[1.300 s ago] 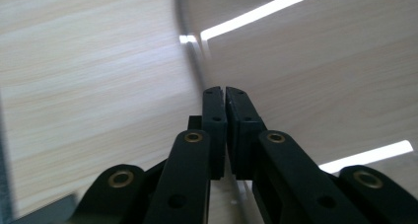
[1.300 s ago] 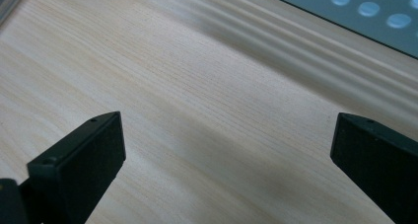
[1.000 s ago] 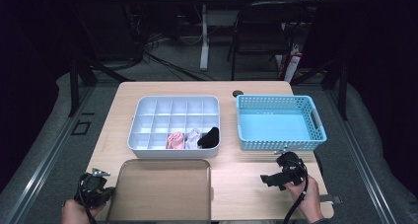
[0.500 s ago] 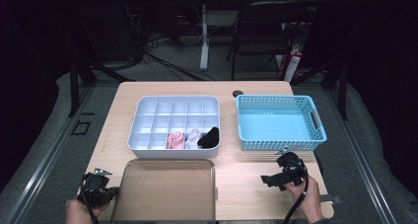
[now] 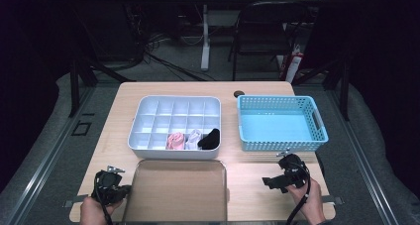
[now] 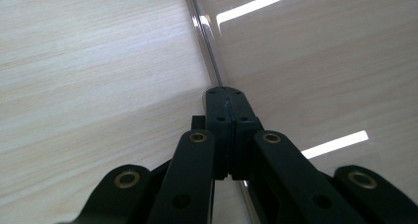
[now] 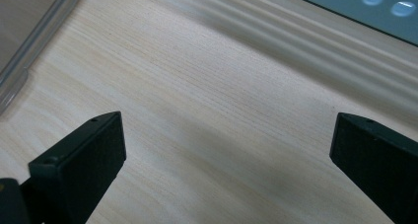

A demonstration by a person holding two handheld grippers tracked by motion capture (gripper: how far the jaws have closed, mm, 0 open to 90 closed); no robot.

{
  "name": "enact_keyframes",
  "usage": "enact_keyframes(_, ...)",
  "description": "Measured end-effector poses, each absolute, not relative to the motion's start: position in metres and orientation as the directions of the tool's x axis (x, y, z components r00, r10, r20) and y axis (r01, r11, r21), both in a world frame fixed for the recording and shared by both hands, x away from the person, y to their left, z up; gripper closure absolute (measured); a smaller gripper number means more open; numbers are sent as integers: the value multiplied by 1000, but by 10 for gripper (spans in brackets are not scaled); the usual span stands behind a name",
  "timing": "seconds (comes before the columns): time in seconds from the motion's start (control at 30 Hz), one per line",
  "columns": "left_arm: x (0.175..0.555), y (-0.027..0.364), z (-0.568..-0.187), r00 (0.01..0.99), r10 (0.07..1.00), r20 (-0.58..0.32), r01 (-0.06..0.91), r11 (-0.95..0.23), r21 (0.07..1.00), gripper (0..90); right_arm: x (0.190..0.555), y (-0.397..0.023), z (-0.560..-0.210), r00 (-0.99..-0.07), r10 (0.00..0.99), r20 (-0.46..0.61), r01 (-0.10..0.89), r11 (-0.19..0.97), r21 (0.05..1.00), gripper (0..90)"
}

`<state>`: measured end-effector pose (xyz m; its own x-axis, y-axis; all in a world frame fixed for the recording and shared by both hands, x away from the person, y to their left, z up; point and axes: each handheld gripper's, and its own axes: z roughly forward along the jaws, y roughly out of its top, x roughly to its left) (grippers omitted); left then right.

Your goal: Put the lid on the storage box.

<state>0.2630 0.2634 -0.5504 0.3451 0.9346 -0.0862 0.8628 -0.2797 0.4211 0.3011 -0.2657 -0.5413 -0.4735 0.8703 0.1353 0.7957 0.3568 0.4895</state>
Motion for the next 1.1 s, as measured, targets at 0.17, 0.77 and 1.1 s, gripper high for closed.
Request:
enact_keyframes(0.17, 265, 256, -552, 351, 927, -130, 862, -266, 432, 900, 300, -268, -542, -472, 871, 133, 794, 355, 493, 3)
enact_keyframes(0.77, 272, 232, -553, 374, 914, -158, 850, -269, 453, 900, 296, -269, -542, -467, 873, 139, 796, 346, 496, 8)
enact_keyframes(1.1, 276, 214, -553, 409, 901, -146, 835, -305, 457, 900, 296, -269, -542, -472, 871, 137, 792, 351, 500, 8)
